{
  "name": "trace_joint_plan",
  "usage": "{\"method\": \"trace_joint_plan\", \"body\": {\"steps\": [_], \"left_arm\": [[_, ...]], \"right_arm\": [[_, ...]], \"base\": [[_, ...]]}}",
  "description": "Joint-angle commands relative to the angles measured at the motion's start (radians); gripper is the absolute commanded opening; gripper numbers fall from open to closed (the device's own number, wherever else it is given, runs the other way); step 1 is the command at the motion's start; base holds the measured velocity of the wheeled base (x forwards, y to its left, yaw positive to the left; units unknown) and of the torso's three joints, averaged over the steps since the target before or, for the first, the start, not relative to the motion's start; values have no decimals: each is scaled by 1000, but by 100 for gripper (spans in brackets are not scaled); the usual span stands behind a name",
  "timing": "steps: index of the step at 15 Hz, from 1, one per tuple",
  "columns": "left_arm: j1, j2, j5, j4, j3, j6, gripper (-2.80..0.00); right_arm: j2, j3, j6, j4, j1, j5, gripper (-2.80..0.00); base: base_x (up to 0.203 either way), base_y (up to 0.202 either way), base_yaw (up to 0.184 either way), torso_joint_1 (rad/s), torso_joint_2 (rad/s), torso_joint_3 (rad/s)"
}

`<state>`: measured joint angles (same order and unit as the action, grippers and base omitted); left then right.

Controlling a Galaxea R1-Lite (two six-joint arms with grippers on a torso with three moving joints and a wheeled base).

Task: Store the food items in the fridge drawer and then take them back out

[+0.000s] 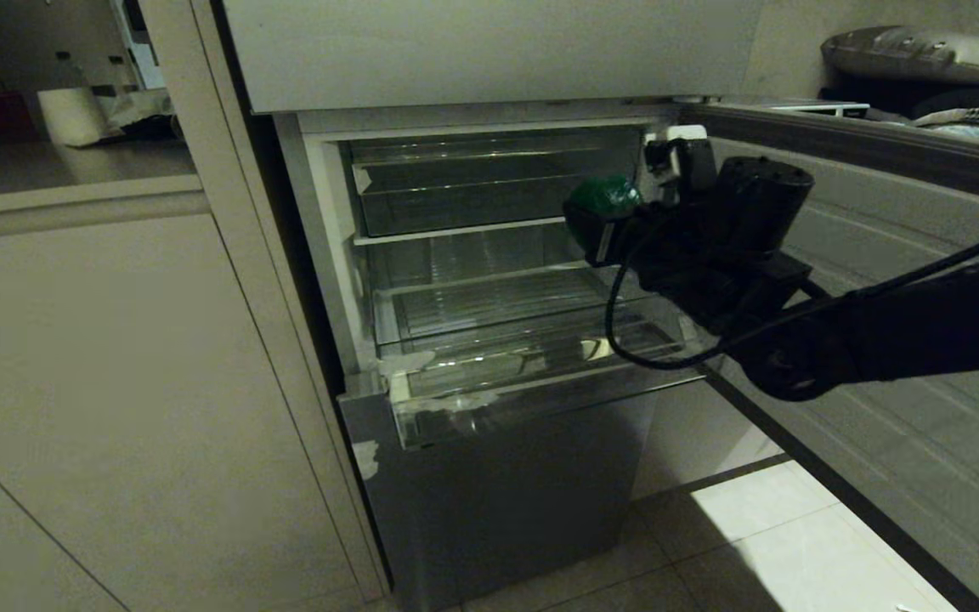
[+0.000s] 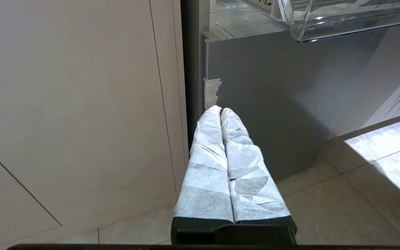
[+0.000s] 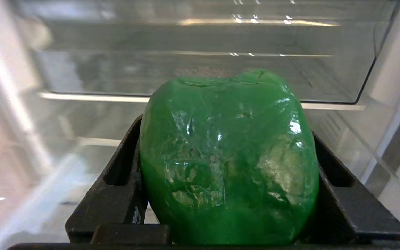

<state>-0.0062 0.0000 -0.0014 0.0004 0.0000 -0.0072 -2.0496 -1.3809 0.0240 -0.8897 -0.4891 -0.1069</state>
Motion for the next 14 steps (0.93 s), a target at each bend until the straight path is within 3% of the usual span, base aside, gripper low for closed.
{"method": "trace_joint_plan", "body": {"steps": [1, 14], "left_arm": [[0, 1, 0, 0, 0, 0, -280], [0, 0, 0, 1, 0, 0, -280]], "right_arm": [[-109, -76, 24, -10, 3, -25, -280], [-181, -202, 50, -9, 18, -48, -280]], "base": [[0, 0, 0, 0, 0, 0], [0, 0, 0, 0, 0, 0]]}}
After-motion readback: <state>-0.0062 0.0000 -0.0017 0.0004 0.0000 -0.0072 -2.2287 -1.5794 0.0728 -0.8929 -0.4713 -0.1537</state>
